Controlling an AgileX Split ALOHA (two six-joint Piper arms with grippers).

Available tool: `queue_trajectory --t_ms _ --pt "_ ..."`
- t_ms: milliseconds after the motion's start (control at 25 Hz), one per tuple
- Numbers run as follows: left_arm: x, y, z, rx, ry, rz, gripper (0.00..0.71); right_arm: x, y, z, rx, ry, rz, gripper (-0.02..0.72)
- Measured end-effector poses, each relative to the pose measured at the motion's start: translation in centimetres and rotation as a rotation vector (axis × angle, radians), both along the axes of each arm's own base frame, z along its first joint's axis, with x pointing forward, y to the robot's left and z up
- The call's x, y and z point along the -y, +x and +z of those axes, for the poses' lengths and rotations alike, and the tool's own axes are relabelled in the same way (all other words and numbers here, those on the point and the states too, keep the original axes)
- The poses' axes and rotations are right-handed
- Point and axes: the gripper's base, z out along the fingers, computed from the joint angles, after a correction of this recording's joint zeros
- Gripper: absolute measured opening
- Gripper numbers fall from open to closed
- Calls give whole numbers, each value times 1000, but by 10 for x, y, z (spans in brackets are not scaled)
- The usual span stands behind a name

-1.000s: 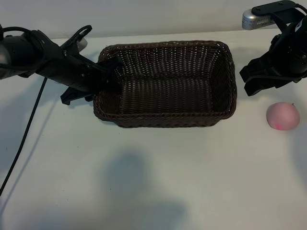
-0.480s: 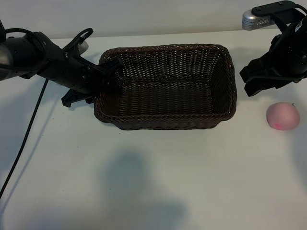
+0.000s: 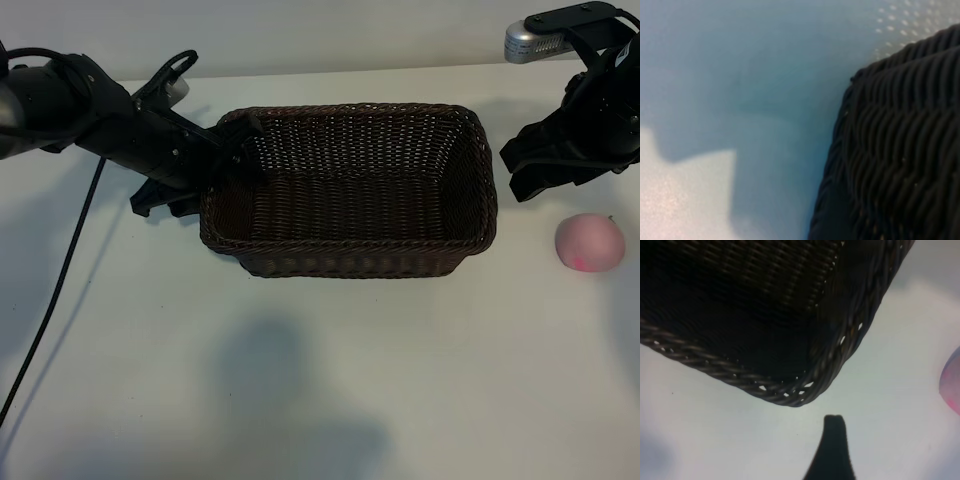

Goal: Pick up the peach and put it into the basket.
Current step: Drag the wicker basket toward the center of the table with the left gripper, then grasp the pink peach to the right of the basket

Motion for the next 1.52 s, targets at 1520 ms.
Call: queue_trajectory --t_ms 1520 --pt "-138 -161 251 320 552 -152 602 0 -2 0 -18 0 3 595"
